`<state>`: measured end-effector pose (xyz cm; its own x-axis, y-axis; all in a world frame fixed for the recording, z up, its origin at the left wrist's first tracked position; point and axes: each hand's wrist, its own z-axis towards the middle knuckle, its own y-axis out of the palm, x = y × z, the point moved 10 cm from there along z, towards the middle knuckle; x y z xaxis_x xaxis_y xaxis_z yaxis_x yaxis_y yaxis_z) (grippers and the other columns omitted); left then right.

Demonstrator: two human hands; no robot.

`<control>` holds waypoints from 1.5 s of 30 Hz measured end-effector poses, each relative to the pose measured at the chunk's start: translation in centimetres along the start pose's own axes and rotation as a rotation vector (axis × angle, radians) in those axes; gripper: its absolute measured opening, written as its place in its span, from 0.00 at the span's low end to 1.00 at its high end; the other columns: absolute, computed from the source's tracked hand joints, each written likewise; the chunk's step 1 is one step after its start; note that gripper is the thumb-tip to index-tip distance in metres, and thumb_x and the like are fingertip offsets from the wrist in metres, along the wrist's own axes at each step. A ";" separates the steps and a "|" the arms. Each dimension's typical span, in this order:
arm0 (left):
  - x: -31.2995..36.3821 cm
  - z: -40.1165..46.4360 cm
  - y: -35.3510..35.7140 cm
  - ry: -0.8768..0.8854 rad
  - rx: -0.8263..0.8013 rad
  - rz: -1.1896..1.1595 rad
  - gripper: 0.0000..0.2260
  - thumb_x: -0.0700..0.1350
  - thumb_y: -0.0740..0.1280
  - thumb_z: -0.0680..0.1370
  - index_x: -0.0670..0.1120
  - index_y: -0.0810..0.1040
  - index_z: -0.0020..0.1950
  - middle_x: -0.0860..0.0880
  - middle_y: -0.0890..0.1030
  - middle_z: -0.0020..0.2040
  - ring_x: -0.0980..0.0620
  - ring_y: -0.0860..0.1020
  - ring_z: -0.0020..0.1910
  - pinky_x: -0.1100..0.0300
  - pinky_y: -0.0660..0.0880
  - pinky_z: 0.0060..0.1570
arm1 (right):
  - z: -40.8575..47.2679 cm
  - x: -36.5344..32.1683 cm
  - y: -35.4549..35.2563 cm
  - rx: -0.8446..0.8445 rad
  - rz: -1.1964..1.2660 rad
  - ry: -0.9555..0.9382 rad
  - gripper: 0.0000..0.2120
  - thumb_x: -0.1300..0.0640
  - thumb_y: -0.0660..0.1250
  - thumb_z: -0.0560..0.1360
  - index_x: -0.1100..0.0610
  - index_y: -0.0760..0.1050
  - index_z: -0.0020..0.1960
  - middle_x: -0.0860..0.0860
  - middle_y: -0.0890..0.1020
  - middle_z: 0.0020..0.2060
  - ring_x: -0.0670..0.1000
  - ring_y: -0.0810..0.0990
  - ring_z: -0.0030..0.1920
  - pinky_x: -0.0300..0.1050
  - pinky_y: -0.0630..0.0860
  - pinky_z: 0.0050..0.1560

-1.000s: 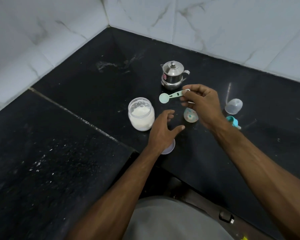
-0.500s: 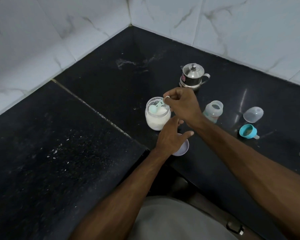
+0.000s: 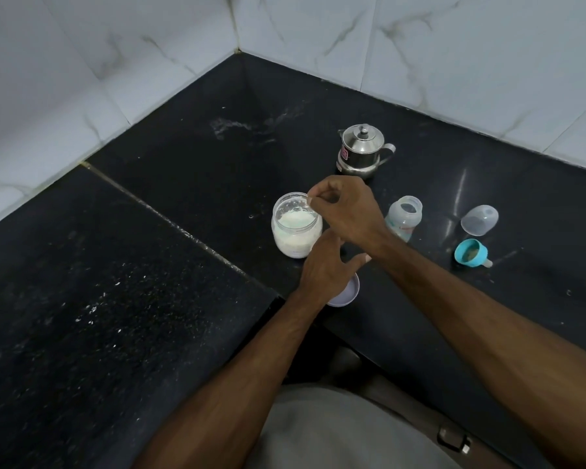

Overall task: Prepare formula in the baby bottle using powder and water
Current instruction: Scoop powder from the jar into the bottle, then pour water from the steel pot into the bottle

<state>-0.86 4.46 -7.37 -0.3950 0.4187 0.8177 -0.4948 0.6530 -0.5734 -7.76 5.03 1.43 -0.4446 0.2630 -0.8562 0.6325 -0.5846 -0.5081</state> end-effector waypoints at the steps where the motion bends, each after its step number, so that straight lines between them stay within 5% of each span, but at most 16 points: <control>1: 0.7 0.2 0.9 0.021 -0.024 -0.011 0.22 0.47 0.73 0.73 0.41 0.73 0.63 0.43 0.79 0.59 0.46 0.78 0.59 0.56 0.73 0.59 | -0.1 0.7 -1.4 0.037 0.001 0.016 0.04 0.61 0.69 0.73 0.57 0.83 0.45 0.45 0.85 0.38 0.40 0.82 0.39 0.29 0.76 0.41; 10: 1.0 1.2 1.8 0.074 -0.022 -0.053 0.24 0.51 0.74 0.72 0.47 0.71 0.64 0.51 0.77 0.60 0.60 0.72 0.54 0.68 0.69 0.53 | 0.0 2.0 -4.5 0.088 0.126 0.062 0.04 0.59 0.69 0.76 0.58 0.81 0.47 0.48 0.84 0.38 0.41 0.81 0.35 0.33 0.77 0.35; 23: 5.5 4.1 4.9 0.144 -0.040 -0.084 0.35 0.55 0.75 0.70 0.50 0.64 0.73 0.52 0.69 0.69 0.55 0.69 0.67 0.56 0.69 0.65 | 1.2 9.2 -14.0 0.269 0.358 0.266 0.10 0.51 0.68 0.77 0.58 0.80 0.44 0.54 0.84 0.39 0.47 0.80 0.37 0.39 0.75 0.33; 29: 6.7 5.2 5.8 0.128 -0.056 -0.097 0.30 0.54 0.76 0.69 0.53 0.67 0.68 0.56 0.72 0.64 0.60 0.70 0.61 0.61 0.69 0.61 | 4.0 13.2 -14.6 0.273 0.314 0.335 0.10 0.49 0.68 0.77 0.56 0.79 0.46 0.52 0.83 0.42 0.46 0.80 0.38 0.39 0.74 0.34; 39: 6.9 6.0 5.9 0.177 -0.073 -0.155 0.23 0.52 0.74 0.70 0.53 0.73 0.63 0.57 0.78 0.59 0.59 0.75 0.59 0.52 0.74 0.61 | 9.5 15.6 -11.8 0.137 0.192 0.333 0.12 0.47 0.67 0.77 0.57 0.76 0.47 0.50 0.83 0.42 0.49 0.83 0.38 0.40 0.78 0.31; 45: 6.7 6.4 5.2 0.186 -0.041 -0.148 0.22 0.51 0.74 0.71 0.52 0.74 0.63 0.58 0.77 0.58 0.59 0.75 0.59 0.52 0.74 0.60 | 10.9 16.2 -10.3 0.132 0.228 0.301 0.07 0.57 0.64 0.78 0.56 0.75 0.41 0.53 0.82 0.35 0.48 0.80 0.33 0.40 0.75 0.31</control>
<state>-11.06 6.63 -5.19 -0.1696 0.4229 0.8901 -0.5038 0.7391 -0.4472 -28.45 6.94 -6.17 -0.0845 0.3166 -0.9448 0.5981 -0.7423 -0.3022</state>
